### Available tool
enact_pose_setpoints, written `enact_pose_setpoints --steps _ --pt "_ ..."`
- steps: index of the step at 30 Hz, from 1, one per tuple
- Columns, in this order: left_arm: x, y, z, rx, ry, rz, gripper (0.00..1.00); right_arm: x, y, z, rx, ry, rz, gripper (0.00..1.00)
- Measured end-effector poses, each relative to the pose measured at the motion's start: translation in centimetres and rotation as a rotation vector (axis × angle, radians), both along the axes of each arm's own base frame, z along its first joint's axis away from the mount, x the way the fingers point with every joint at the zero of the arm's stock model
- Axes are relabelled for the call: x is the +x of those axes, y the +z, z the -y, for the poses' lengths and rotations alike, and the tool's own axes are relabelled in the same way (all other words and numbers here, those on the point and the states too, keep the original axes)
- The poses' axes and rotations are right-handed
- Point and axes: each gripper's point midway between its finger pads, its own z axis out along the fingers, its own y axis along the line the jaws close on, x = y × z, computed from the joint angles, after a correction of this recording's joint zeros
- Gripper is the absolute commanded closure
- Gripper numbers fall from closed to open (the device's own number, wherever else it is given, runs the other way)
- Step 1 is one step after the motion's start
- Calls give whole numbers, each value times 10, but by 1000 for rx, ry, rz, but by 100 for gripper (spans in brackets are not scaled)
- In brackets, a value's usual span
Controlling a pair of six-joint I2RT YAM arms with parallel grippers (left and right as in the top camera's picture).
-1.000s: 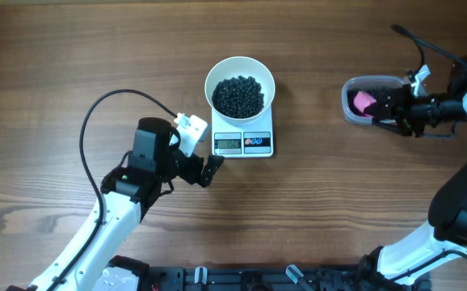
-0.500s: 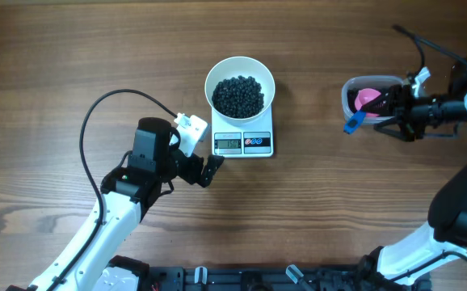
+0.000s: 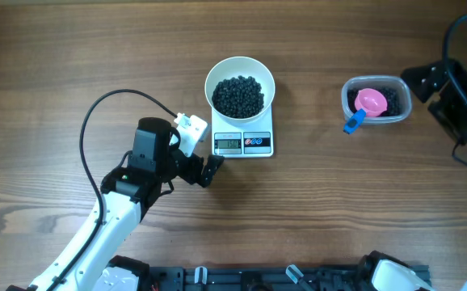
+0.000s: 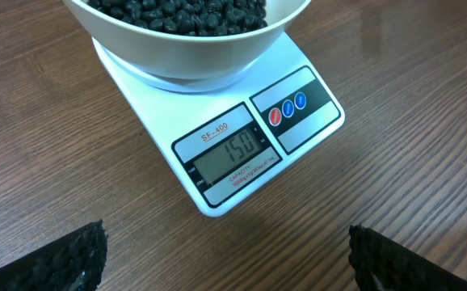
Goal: Scoop item into bowl and weigh 150g on scale
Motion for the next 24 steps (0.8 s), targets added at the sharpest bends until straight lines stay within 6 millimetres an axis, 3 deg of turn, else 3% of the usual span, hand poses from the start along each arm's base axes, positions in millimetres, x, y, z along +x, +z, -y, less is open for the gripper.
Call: enact_pose_setpoints --steps 4,8,14,16,19,20,24 --pt "0 0 0 0 0 0 0 3 1 5 -53 10 23 0" --pt "0 0 0 0 0 0 0 18 23 13 -194 69 184 0" --pt "0 0 0 0 0 0 0 42 113 6 -588 173 681 0" --pt "0 0 0 0 0 0 0 42 118 2 -656 164 755 0" --pt "0 0 0 0 0 0 0 40 103 -3 -730 140 831 0" --pt "0 0 0 0 0 -1 0 38 77 -1 -756 102 871 0" --pt "0 0 0 0 0 -1 0 15 10 -3 -756 50 909 0"
